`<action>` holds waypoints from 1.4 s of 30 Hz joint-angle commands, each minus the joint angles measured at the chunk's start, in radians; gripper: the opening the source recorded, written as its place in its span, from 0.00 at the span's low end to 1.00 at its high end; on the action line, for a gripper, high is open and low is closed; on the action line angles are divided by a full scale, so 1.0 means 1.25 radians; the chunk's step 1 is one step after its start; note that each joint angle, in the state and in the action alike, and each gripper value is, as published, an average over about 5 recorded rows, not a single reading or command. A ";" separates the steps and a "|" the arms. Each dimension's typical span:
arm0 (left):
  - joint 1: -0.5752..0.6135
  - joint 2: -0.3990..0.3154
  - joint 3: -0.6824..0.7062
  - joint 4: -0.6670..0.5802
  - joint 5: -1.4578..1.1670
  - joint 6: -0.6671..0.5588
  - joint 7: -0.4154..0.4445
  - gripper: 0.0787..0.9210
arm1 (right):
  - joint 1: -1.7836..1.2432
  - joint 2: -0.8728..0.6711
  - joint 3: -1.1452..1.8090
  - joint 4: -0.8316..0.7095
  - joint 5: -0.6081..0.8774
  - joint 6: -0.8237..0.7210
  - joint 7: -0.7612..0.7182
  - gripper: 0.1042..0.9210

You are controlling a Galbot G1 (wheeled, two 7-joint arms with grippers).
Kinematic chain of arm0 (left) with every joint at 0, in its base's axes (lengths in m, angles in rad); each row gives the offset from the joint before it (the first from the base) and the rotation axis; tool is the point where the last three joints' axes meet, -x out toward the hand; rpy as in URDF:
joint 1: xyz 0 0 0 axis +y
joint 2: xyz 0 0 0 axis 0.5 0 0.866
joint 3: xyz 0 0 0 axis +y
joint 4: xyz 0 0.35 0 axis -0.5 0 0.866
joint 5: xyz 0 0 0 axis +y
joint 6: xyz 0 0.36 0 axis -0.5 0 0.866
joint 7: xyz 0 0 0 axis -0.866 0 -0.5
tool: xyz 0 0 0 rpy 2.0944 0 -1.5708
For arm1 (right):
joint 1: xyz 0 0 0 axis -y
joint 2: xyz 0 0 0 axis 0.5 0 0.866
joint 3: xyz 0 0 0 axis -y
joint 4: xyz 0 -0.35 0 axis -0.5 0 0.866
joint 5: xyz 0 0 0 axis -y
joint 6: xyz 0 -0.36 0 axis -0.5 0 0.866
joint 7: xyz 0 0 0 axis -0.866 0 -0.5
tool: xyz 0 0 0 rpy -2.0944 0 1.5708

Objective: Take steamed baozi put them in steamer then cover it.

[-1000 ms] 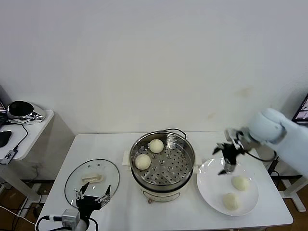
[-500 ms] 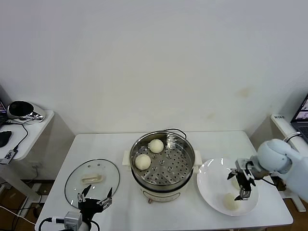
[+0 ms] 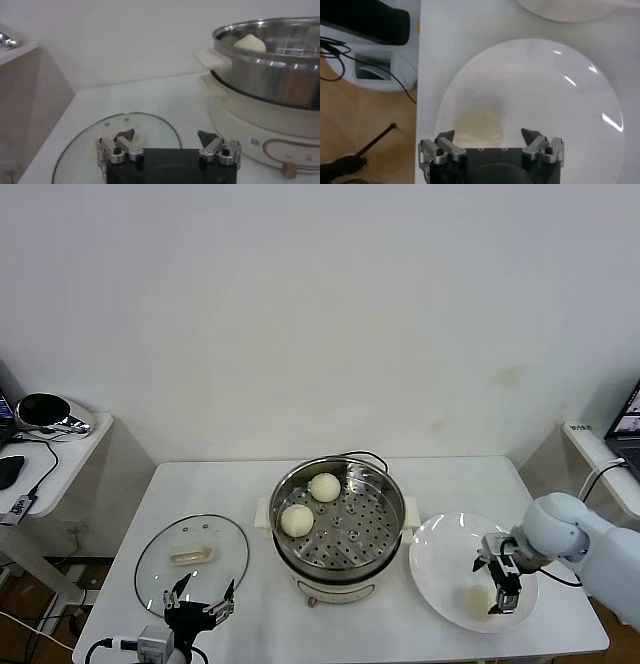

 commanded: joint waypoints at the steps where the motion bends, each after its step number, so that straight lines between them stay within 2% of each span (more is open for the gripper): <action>1: 0.001 0.000 0.001 0.005 0.001 0.000 0.001 0.88 | -0.014 0.016 -0.013 -0.014 -0.025 0.003 0.006 0.88; 16: -0.007 0.001 0.003 0.020 0.000 0.001 0.001 0.88 | -0.017 0.018 -0.017 -0.025 -0.037 -0.009 0.002 0.87; 28: -0.012 -0.003 0.012 0.026 0.004 0.001 0.001 0.88 | -0.022 0.013 -0.003 -0.027 -0.030 -0.019 0.008 0.63; 36: -0.017 -0.008 0.021 0.033 0.011 0.000 -0.003 0.88 | 0.015 -0.003 0.014 -0.023 0.020 -0.030 0.000 0.58; 42: -0.023 -0.009 0.025 0.034 0.011 -0.001 -0.003 0.88 | 0.158 -0.034 -0.015 -0.008 0.097 -0.039 -0.018 0.55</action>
